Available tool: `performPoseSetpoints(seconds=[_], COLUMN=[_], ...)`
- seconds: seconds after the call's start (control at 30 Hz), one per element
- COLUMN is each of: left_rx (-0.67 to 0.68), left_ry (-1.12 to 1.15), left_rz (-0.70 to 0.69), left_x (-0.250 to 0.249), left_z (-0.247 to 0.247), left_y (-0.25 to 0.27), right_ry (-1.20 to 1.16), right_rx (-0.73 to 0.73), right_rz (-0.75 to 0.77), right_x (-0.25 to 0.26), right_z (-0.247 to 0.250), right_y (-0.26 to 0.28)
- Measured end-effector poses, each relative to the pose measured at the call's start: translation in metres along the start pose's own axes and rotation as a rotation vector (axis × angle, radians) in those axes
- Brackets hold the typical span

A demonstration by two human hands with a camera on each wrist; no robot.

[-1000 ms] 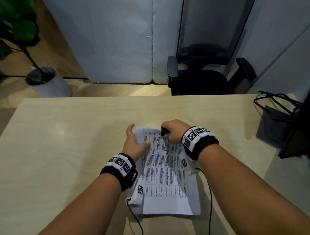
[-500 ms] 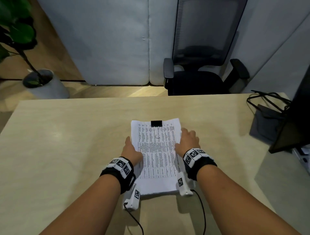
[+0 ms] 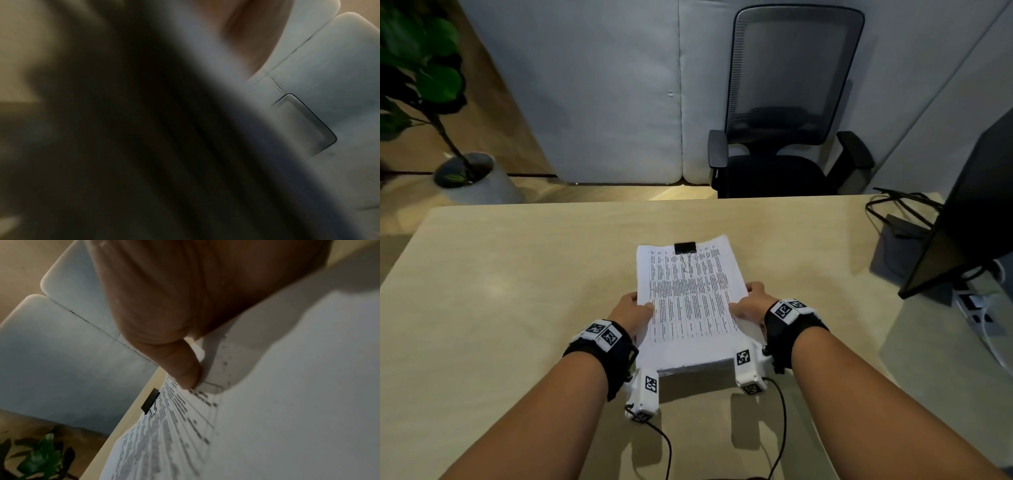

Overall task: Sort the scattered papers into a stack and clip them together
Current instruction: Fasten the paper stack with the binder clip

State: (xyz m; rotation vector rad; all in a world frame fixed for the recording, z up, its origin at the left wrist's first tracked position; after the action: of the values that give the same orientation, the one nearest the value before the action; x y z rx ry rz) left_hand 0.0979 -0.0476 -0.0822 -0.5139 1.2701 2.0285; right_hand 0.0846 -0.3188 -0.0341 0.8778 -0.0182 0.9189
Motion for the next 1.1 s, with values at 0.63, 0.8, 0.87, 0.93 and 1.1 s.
performPoseSetpoints(seconds=[0.63, 0.8, 0.87, 0.93, 1.1], left_rx=[-0.141, -0.147, -0.116, -0.084, -0.043], left_ry=[-0.846, -1.026, -1.069, -1.114, -1.126], left_rz=[-0.173, -0.405, -0.42, -0.42, -0.421], left_x=[0.024, 0.013, 0.016, 0.023, 0.036], left_z=[-0.009, -0.022, -0.029, -0.036, -0.04], left_y=[0.073, 0.083, 0.087, 0.09, 0.086], right_ry=[0.46, 0.685, 0.717, 0.729, 0.814], right_rx=[-0.042, -0.308, -0.241, -0.135, -0.187], right_rz=[0.166, 0.49, 0.536, 0.503, 0.536], right_x=[-0.036, 0.001, -0.003, -0.019, -0.034], right_z=[-0.042, -0.025, -0.042, -0.063, -0.076], right_y=[0.04, 0.052, 0.049, 0.044, 0.039])
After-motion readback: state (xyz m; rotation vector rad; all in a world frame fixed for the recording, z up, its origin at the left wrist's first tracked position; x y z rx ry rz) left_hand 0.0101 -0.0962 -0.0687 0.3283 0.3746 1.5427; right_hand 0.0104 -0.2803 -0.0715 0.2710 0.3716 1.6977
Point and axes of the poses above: each hand's wrist, its own y-axis away from the middle knuckle, its own z-axis out of the back of the hand, x = y × z, the point moved 7 cm from there along -y, towards the middle knuckle, and after that the axes turned 12 degrees about -x, right-handed, at the moved point
